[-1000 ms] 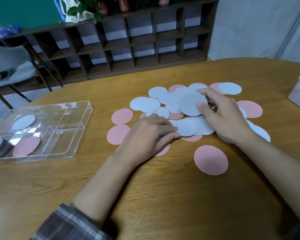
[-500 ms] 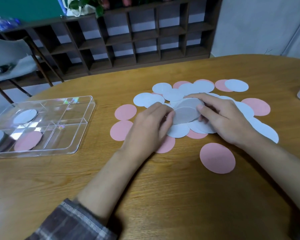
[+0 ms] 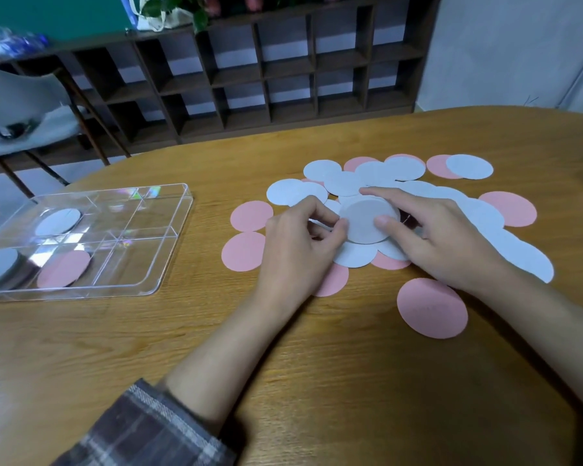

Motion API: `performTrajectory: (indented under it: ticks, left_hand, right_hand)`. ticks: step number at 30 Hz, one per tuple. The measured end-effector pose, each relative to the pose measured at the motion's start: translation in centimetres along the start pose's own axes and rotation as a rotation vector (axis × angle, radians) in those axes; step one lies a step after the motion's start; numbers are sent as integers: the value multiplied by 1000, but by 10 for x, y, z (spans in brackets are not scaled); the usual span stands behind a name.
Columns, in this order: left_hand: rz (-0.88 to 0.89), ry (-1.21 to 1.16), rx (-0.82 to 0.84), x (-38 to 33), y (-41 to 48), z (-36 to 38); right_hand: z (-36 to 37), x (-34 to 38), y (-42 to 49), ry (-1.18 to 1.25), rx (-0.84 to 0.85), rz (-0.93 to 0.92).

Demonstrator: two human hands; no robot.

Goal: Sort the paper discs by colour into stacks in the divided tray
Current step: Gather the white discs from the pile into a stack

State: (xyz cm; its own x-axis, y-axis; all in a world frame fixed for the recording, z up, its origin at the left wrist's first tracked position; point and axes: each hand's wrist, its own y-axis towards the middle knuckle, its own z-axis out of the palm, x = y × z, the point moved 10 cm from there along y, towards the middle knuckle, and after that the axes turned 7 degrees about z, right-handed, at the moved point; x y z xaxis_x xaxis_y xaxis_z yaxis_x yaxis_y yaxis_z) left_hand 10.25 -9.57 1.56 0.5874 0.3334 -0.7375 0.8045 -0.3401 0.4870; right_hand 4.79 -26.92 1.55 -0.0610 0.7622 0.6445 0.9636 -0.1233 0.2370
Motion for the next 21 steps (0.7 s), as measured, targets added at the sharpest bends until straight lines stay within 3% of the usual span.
performTrajectory:
  ticks: [6,15,21]
  left_hand:
    - [110,263,394,3,-6,27]
    - [351,394,443,-18,-8,24]
    - [461,427,288,-29,-1,13]
  right_hand:
    - [-11,-20,5,-68,-33,91]
    - [-14,-28,7,-54,-30,117]
    - [-16,-29,6,-2,-60,132]
